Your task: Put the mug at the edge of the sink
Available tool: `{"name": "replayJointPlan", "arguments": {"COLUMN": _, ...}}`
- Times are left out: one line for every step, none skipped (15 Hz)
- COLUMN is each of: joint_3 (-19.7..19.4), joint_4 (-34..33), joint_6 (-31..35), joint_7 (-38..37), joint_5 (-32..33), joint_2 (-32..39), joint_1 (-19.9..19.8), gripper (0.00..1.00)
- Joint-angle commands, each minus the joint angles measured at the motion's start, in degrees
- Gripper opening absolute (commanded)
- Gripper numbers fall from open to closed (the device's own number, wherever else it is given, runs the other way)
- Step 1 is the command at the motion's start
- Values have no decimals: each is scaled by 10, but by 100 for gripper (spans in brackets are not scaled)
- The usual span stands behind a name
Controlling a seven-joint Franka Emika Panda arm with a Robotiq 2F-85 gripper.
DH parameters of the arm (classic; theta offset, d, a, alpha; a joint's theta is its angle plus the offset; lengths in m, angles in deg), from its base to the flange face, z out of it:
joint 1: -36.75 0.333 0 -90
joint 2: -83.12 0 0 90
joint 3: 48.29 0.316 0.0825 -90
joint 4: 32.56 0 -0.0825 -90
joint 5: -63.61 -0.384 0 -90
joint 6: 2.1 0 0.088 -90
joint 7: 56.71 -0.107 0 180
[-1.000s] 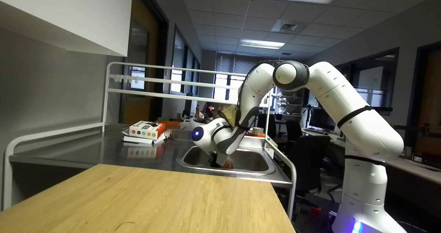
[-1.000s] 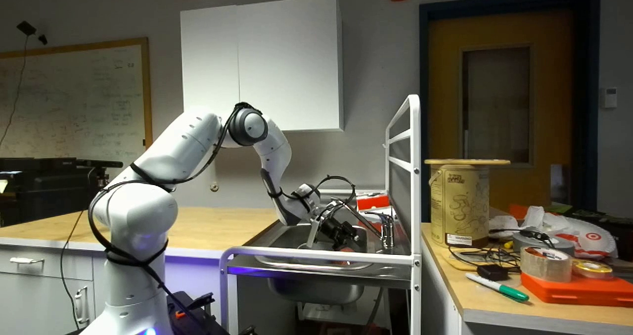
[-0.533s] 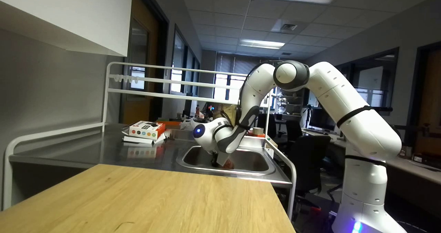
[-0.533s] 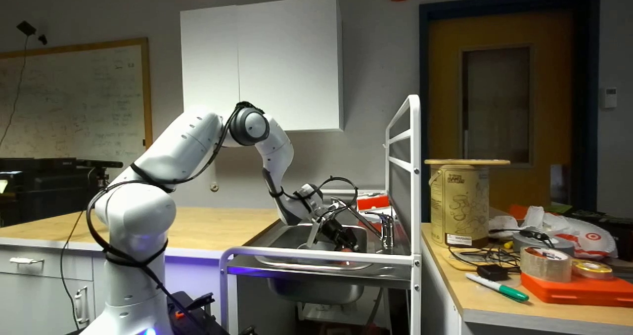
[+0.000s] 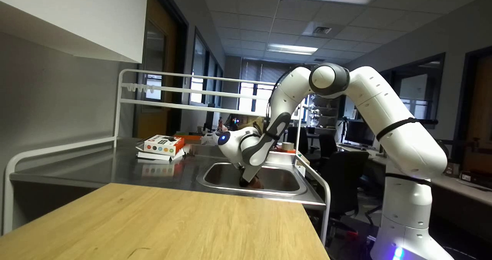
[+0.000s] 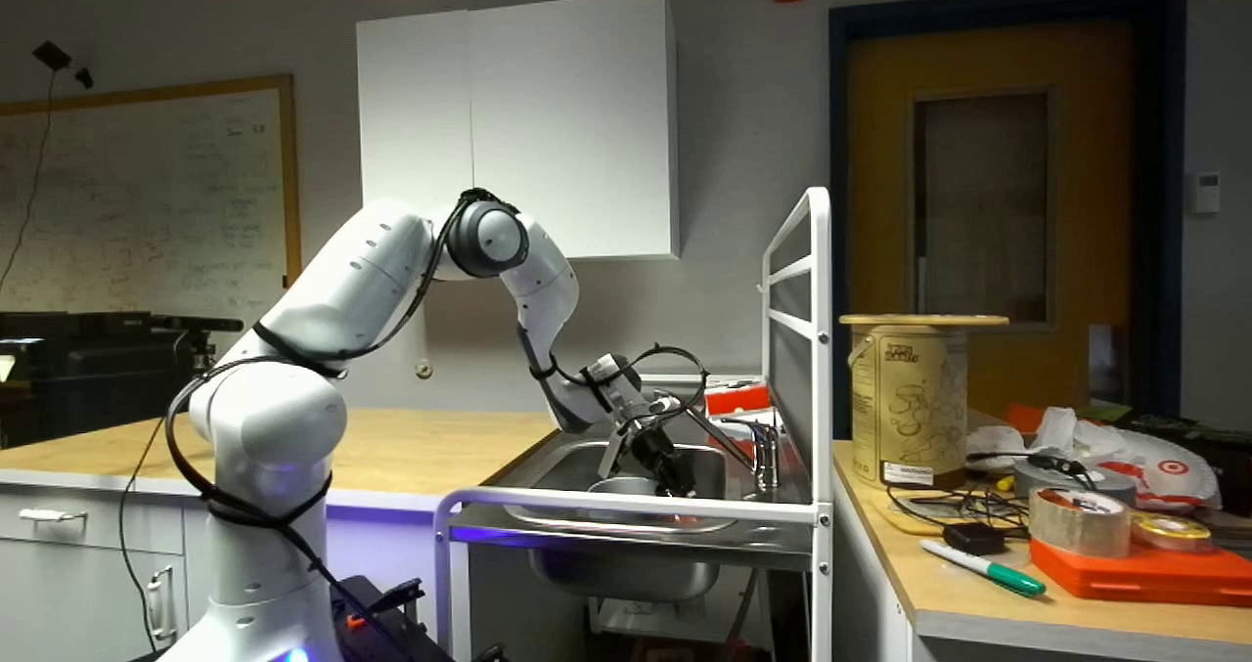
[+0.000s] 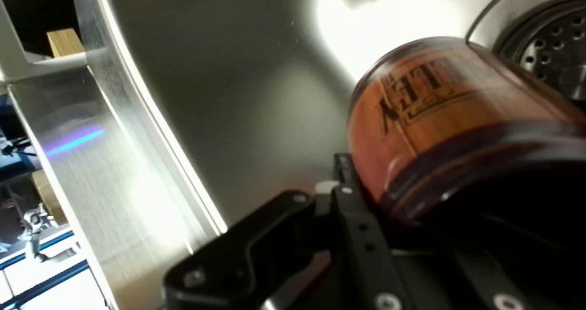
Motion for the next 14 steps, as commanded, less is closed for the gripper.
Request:
{"name": "replayJointPlan", "arguments": {"joint_3": 8, "joint_4": 47, "joint_6": -4, "joint_7": 4, "joint_5": -41, "joint_2": -47, "joint_1": 2, "gripper": 11}}
{"name": "replayJointPlan", "arguments": {"joint_3": 9, "joint_4": 62, "joint_6": -5, "joint_7": 2, "joint_5": -54, "joint_2": -57, "joint_1": 4, "gripper": 8}}
{"name": "replayJointPlan", "arguments": {"joint_3": 10, "joint_4": 73, "joint_6": -5, "joint_7": 3, "joint_5": -65, "joint_2": -65, "joint_1": 6, "gripper": 9}}
{"name": "replayJointPlan", "arguments": {"joint_3": 10, "joint_4": 87, "joint_6": -6, "joint_7": 0, "joint_5": -72, "joint_2": -76, "joint_1": 10, "gripper": 9}}
{"name": "replayJointPlan", "arguments": {"joint_3": 11, "joint_4": 99, "joint_6": -4, "joint_7": -3, "joint_5": -76, "joint_2": -87, "joint_1": 12, "gripper": 9}}
{"name": "replayJointPlan", "arguments": {"joint_3": 11, "joint_4": 111, "joint_6": -4, "joint_7": -6, "joint_5": -80, "joint_2": -97, "joint_1": 15, "gripper": 9}}
{"name": "replayJointPlan", "arguments": {"joint_3": 11, "joint_4": 122, "joint_6": -3, "joint_7": -7, "joint_5": -85, "joint_2": -108, "joint_1": 17, "gripper": 9}}
{"name": "replayJointPlan", "arguments": {"joint_3": 13, "joint_4": 137, "joint_6": -2, "joint_7": -6, "joint_5": -92, "joint_2": -122, "joint_1": 18, "gripper": 9}}
{"name": "replayJointPlan", "arguments": {"joint_3": 14, "joint_4": 153, "joint_6": 1, "joint_7": -5, "joint_5": -98, "joint_2": -137, "joint_1": 18, "gripper": 9}}
{"name": "replayJointPlan", "arguments": {"joint_3": 15, "joint_4": 167, "joint_6": -1, "joint_7": -7, "joint_5": -104, "joint_2": -150, "joint_1": 20, "gripper": 9}}
{"name": "replayJointPlan", "arguments": {"joint_3": 18, "joint_4": 181, "joint_6": -11, "joint_7": 0, "joint_5": -117, "joint_2": -167, "joint_1": 21, "gripper": 9}}
{"name": "replayJointPlan", "arguments": {"joint_3": 20, "joint_4": 195, "joint_6": -14, "joint_7": 3, "joint_5": -129, "joint_2": -182, "joint_1": 21, "gripper": 9}}
{"name": "replayJointPlan", "arguments": {"joint_3": 21, "joint_4": 207, "joint_6": -23, "joint_7": 8, "joint_5": -141, "joint_2": -197, "joint_1": 23, "gripper": 9}}
{"name": "replayJointPlan", "arguments": {"joint_3": 23, "joint_4": 225, "joint_6": -28, "joint_7": 16, "joint_5": -159, "joint_2": -220, "joint_1": 21, "gripper": 9}}
